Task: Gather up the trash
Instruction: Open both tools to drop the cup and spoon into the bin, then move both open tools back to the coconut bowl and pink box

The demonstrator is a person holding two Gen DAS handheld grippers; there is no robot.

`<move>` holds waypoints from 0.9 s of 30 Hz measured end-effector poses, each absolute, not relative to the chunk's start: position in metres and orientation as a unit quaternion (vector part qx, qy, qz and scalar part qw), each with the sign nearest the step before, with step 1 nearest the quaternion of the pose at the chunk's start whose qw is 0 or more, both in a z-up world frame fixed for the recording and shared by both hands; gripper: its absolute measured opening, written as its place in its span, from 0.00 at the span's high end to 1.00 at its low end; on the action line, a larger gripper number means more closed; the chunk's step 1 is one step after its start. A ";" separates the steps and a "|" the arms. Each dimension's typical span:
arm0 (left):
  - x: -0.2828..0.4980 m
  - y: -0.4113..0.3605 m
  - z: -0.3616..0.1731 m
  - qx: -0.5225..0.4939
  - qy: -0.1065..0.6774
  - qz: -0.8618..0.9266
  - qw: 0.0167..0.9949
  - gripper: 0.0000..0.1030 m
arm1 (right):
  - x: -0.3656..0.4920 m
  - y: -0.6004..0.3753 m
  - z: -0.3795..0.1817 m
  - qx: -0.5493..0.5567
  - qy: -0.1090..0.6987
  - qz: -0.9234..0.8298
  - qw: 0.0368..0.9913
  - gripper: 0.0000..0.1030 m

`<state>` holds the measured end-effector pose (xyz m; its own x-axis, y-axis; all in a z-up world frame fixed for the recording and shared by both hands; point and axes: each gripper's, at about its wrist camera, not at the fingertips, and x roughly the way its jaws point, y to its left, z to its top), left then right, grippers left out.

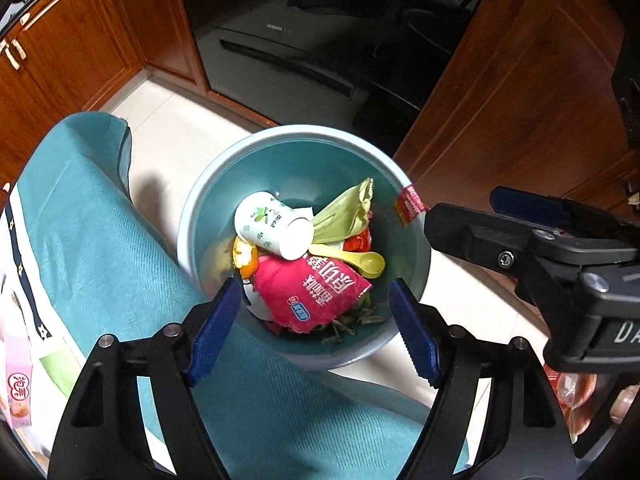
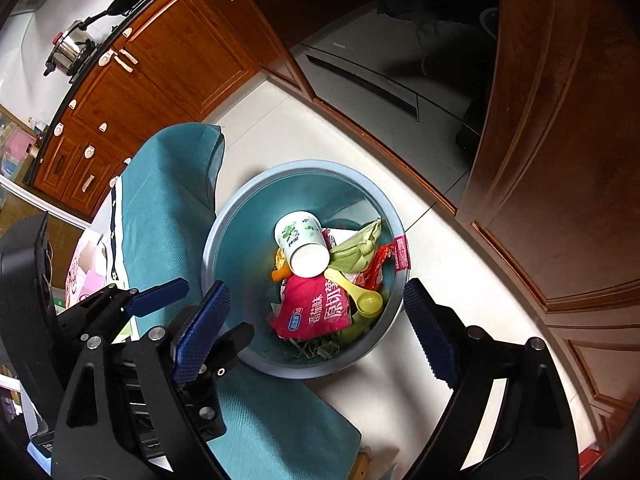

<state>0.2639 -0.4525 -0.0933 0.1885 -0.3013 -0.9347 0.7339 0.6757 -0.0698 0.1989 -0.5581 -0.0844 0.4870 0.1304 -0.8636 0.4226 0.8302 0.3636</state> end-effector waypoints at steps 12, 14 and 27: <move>0.242 -0.424 -0.065 0.182 0.517 -0.355 0.757 0.25 | 0.174 -0.534 -0.060 0.258 0.498 -0.091 0.823 0.18; 0.236 -0.414 -0.057 0.176 0.513 -0.355 0.762 0.25 | 0.169 -0.527 -0.053 0.254 0.496 -0.090 0.825 0.18; 0.220 -0.317 -0.035 0.141 0.501 -0.320 0.792 0.25 | 0.163 -0.448 -0.023 0.223 0.497 -0.046 0.837 0.15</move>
<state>0.2198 -0.3174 -0.0351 0.2927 -0.3663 -0.8833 0.6481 0.7552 -0.0984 0.1627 -0.4479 -0.0233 0.5020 0.1440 -0.8528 0.2994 0.8962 0.3275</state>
